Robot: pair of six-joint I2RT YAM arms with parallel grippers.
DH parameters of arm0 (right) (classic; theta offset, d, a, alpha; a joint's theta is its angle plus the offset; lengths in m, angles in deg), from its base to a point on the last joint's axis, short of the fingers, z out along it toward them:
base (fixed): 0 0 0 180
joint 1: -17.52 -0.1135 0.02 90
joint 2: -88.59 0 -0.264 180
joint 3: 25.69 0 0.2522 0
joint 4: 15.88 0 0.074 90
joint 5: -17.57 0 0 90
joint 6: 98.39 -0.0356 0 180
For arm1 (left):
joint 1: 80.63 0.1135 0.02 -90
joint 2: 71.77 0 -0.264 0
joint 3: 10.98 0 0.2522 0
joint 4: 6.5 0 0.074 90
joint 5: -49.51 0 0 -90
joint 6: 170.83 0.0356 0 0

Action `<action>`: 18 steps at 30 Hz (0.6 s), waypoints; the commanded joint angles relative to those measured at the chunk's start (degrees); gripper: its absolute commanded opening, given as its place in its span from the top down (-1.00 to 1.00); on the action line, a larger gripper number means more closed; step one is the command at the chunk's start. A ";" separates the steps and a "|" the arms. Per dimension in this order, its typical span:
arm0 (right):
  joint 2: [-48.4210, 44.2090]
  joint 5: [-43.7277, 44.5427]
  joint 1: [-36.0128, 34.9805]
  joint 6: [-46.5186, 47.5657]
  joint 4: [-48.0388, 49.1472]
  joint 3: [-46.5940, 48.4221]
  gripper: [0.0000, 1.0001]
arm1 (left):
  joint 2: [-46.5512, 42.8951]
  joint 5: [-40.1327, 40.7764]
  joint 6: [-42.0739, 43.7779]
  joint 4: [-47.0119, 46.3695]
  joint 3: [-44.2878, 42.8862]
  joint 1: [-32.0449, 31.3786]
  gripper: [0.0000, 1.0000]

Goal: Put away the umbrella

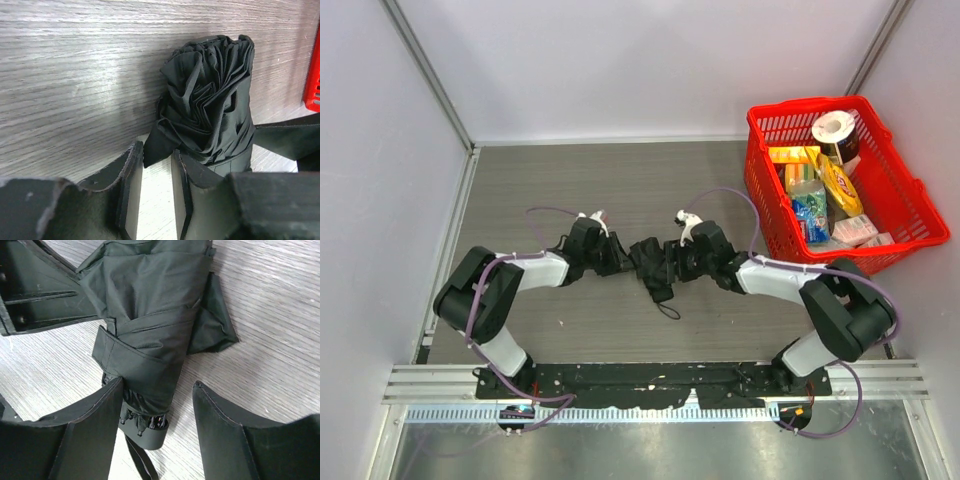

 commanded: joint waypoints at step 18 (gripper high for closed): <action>13.82 -2.29 -0.27 -31.61 38.44 -2.74 -0.47 | 3.87 3.03 0.07 -3.13 6.85 0.67 0.53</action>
